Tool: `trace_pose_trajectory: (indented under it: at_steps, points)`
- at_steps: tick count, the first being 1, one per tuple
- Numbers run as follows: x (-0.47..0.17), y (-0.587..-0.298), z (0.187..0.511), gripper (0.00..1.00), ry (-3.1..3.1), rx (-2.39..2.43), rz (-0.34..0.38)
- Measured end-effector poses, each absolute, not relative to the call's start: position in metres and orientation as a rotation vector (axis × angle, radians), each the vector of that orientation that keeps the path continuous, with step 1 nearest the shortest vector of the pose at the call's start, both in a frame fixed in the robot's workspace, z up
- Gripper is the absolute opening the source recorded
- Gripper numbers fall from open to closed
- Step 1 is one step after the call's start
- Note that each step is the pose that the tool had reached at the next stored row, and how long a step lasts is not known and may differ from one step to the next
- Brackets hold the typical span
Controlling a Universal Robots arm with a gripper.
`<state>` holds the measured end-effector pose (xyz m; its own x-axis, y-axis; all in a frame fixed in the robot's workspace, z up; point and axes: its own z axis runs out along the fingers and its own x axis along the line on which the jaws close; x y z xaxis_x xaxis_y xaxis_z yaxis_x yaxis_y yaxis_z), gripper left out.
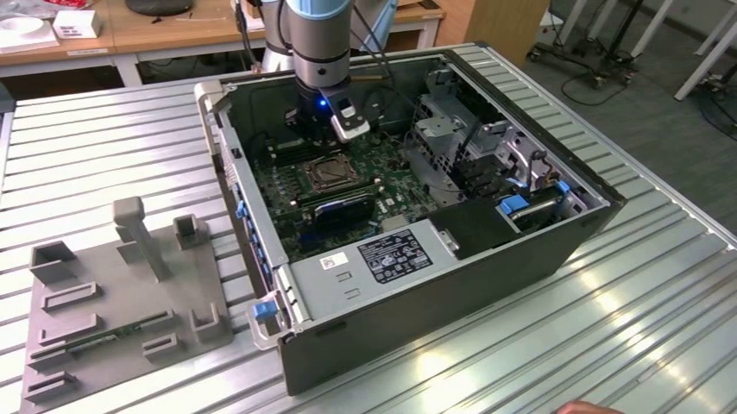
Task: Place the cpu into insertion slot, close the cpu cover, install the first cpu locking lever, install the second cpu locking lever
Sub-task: 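Install the first cpu locking lever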
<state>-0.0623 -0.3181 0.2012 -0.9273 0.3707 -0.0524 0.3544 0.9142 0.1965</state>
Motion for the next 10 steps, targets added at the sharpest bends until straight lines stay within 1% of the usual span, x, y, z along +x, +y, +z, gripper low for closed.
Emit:
trace_pose_trajectory:
  at_steps: [10]
  points:
    - [-0.0623, -0.318, 0.2053, 0.11, 2.986, 0.567, 0.281]
